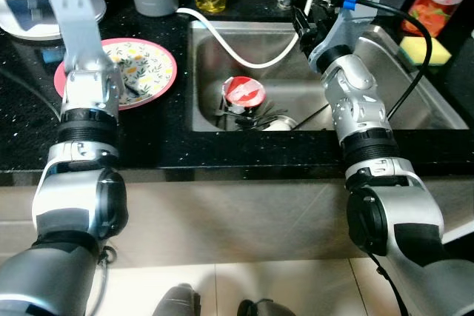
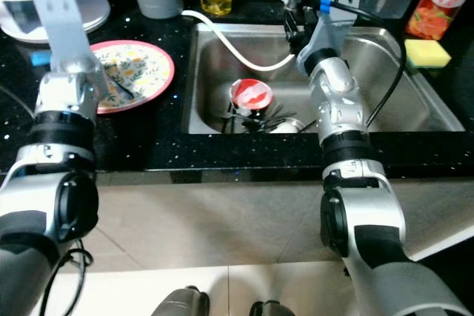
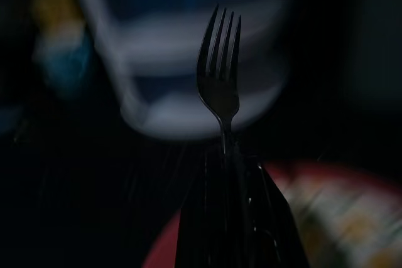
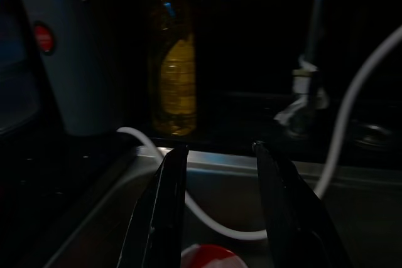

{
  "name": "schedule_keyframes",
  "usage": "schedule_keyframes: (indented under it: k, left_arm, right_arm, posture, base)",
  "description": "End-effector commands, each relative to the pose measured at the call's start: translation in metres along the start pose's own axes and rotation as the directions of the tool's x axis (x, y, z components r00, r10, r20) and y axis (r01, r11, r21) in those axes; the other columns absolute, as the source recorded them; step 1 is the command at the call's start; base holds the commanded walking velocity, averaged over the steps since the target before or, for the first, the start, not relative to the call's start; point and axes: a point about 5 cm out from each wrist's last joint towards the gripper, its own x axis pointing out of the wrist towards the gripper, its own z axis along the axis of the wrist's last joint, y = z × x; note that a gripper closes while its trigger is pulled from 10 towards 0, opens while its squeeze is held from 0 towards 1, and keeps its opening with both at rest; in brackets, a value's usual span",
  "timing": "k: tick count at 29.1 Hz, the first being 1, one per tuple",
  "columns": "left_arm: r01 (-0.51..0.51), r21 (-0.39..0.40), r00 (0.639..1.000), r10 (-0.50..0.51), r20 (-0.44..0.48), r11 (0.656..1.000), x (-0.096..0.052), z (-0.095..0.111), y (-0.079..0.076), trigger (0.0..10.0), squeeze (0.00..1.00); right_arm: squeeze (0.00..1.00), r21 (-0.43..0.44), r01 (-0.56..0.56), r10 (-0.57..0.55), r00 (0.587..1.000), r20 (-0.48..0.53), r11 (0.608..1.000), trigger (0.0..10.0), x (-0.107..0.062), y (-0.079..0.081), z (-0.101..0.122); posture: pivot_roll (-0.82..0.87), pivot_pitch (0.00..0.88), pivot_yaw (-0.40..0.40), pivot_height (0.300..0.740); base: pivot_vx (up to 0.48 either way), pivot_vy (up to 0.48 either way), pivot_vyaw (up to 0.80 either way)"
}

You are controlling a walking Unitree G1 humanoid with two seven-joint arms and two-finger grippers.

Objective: Kitchen organization

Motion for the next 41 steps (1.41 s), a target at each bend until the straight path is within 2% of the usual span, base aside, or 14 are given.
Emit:
schedule_keyframes:
  k: [1, 5, 6, 8, 15, 16, 17, 21, 22, 26, 27, 31, 33, 41]
  left_arm:
    - [0.126, 0.001, 0.989, -0.126, 0.074, 0.992, -0.007, 0.014, -0.018, 10.0, 0.0]
    - [0.673, 0.017, 0.737, -0.673, 0.061, 0.739, -0.055, 0.015, -0.089, 10.0, 0.0]
    - [0.673, 0.017, 0.737, -0.673, 0.061, 0.739, -0.055, 0.015, -0.089, 10.0, 0.0]
    - [0.785, 0.043, 0.619, -0.784, -0.034, 0.618, -0.07, -0.003, -0.106, 10.0, 0.0]
    - [0.867, 0.025, 0.498, -0.859, -0.121, 0.498, -0.082, -0.025, -0.136, 10.0, 0.0]
    - [0.867, 0.028, 0.497, -0.855, -0.148, 0.498, -0.082, -0.032, -0.137, 7.2, 0.0]
    - [0.871, 0.021, 0.487, -0.858, -0.165, 0.49, -0.083, -0.036, -0.136, 0.0, 0.0]
    - [0.865, 0.024, 0.5, -0.856, -0.131, 0.502, -0.082, -0.032, -0.131, 0.0, 0.0]
    - [0.844, 0.041, 0.537, -0.838, -0.096, 0.535, -0.078, -0.026, -0.126, 10.0, 0.0]
    - [0.762, 0.085, 0.647, -0.76, -0.065, 0.642, -0.064, -0.018, -0.112, 10.0, 0.0]
    - [0.746, 0.087, 0.665, -0.744, -0.067, 0.66, -0.06, -0.019, -0.108, 10.0, 1.0]
    - [0.743, 0.077, 0.669, -0.737, -0.094, 0.664, -0.058, -0.022, -0.106, 10.0, 1.0]
    - [0.737, 0.07, 0.676, -0.731, -0.096, 0.672, -0.057, -0.022, -0.105, 10.0, 0.0]
    - [0.61, 0.07, 0.793, -0.609, -0.035, 0.79, -0.048, -0.015, -0.08, 10.0, 0.0]
  right_arm:
    - [0.0, 0.019, 0.002, -0.002, 1.0, -0.003, 1.0, 10.0, 0.001, 0.001, -0.001]
    - [0.0, 0.019, 0.005, -0.005, 1.0, 0.017, 1.0, 10.0, 0.002, 0.001, 0.003]
    - [0.0, 0.019, 0.005, -0.005, 1.0, 0.017, 1.0, 10.0, 0.002, 0.001, 0.003]
    - [0.0, 0.012, 0.009, -0.01, 1.0, 0.021, 1.0, 10.0, 0.001, -0.002, 0.003]
    - [0.0, -0.006, 0.045, -0.045, 0.999, 0.01, 0.999, 10.0, -0.002, -0.01, 0.0]
    - [0.0, -0.008, 0.05, -0.05, 0.999, 0.012, 0.999, 10.0, -0.003, -0.011, 0.001]
    - [0.0, -0.009, 0.057, -0.057, 0.998, 0.014, 0.998, 10.0, -0.004, -0.012, 0.001]
    - [0.0, -0.01, 0.066, -0.066, 0.998, 0.016, 0.998, 10.0, -0.005, -0.015, 0.0]
    - [0.0, -0.01, 0.07, -0.07, 0.997, 0.014, 0.997, 10.0, -0.006, -0.017, -0.001]
    - [0.0, -0.008, 0.076, -0.076, 0.997, 0.008, 0.997, 10.0, -0.006, -0.017, -0.002]
    - [0.0, -0.005, 0.073, -0.073, 0.997, 0.008, 0.997, 10.0, -0.006, -0.016, -0.002]
    - [0.0, 0.002, 0.058, -0.058, 0.998, 0.005, 0.998, 10.0, -0.003, -0.01, -0.003]
    - [0.0, 0.004, 0.054, -0.054, 0.999, 0.003, 0.999, 10.0, -0.003, -0.009, -0.003]
    - [0.0, 0.008, 0.033, -0.033, 0.999, -0.021, 0.999, 10.0, -0.001, -0.004, -0.008]
  posture:
    - [0.29, 0.04, -0.025, 0.74]
    - [0.29, 0.031, -0.017, 0.74]
    - [0.29, 0.031, -0.017, 0.74]
    - [0.28, 0.029, -0.011, 0.74]
    - [0.27, 0.03, 0.007, 0.74]
    - [0.27, 0.031, 0.011, 0.74]
    - [0.27, 0.032, 0.013, 0.74]
    - [0.27, 0.034, 0.016, 0.74]
    - [0.28, 0.034, 0.015, 0.74]
    - [0.28, 0.034, 0.014, 0.74]
    - [0.29, 0.035, 0.008, 0.74]
    - [0.3, 0.036, -0.001, 0.74]
    - [0.31, 0.042, -0.012, 0.74]
    - [0.34, 0.062, -0.031, 0.74]
  base:
    - [0.0, 0.0, 0.0]
    - [0.0, 0.0, 0.0]
    - [0.0, 0.0, 0.0]
    - [0.0, 0.0, 0.0]
    - [0.0, 0.0, 0.0]
    - [0.0, 0.0, 0.0]
    - [0.0, 0.0, 0.0]
    - [0.0, 0.0, 0.0]
    - [0.0, 0.0, 0.0]
    - [0.0, 0.0, 0.0]
    - [0.0, 0.0, 0.0]
    - [0.0, 0.0, 0.0]
    - [0.0, 0.0, 0.0]
    - [0.0, 0.0, 0.0]
